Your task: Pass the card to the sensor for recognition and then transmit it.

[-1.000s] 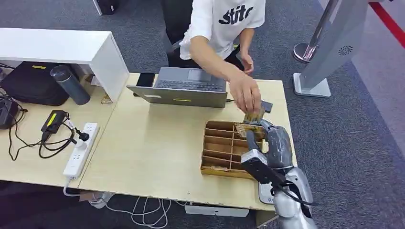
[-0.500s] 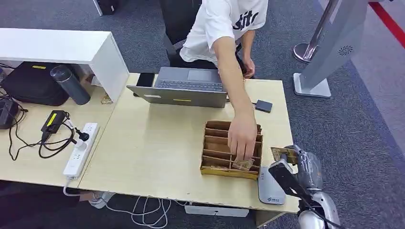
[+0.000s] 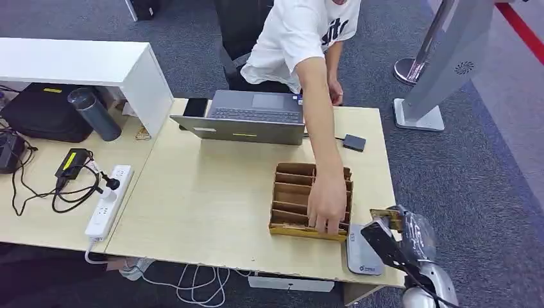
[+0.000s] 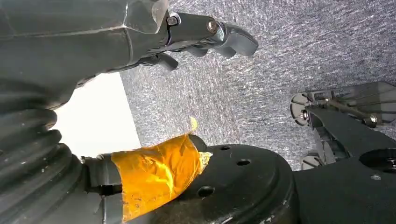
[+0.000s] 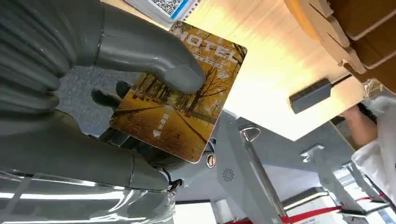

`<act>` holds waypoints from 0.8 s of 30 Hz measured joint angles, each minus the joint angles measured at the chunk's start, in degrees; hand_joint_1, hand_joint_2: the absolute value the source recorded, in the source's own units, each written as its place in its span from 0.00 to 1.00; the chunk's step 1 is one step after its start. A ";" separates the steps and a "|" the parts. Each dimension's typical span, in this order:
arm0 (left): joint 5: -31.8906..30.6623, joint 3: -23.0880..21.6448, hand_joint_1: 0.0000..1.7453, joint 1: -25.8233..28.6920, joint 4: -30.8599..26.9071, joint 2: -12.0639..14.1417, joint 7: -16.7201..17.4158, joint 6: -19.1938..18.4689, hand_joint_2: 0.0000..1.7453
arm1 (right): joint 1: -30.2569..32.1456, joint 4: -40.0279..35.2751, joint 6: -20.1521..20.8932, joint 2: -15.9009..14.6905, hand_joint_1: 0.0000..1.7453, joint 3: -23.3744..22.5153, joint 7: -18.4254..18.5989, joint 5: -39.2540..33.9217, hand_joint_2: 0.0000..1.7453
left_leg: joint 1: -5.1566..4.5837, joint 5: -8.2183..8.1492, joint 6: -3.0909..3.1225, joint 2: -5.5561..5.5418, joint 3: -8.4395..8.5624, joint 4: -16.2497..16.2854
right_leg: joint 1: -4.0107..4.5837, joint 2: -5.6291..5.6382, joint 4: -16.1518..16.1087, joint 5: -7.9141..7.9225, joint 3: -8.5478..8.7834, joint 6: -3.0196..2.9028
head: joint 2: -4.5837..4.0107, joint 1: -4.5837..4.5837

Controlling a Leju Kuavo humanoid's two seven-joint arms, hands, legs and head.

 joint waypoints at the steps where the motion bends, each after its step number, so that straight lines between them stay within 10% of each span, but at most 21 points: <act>1: 0.00 0.00 0.00 0.00 0.00 0.00 0.00 0.00 1.00 | 0.00 0.09 0.02 0.00 1.00 0.00 0.02 0.00 1.00 | 0.00 0.00 0.00 0.00 0.00 0.00 | 0.00 0.00 0.00 0.00 0.00 0.00 | 0.00 0.00; 24: 0.63 -0.87 0.00 -0.05 0.00 0.02 0.00 0.00 1.00 | -1.66 5.75 1.55 -0.15 1.00 1.77 -1.16 -0.07 1.00 | 0.00 0.00 0.00 0.00 0.00 0.00 | 0.00 -0.01 0.00 0.00 0.01 0.00 | 0.00 0.00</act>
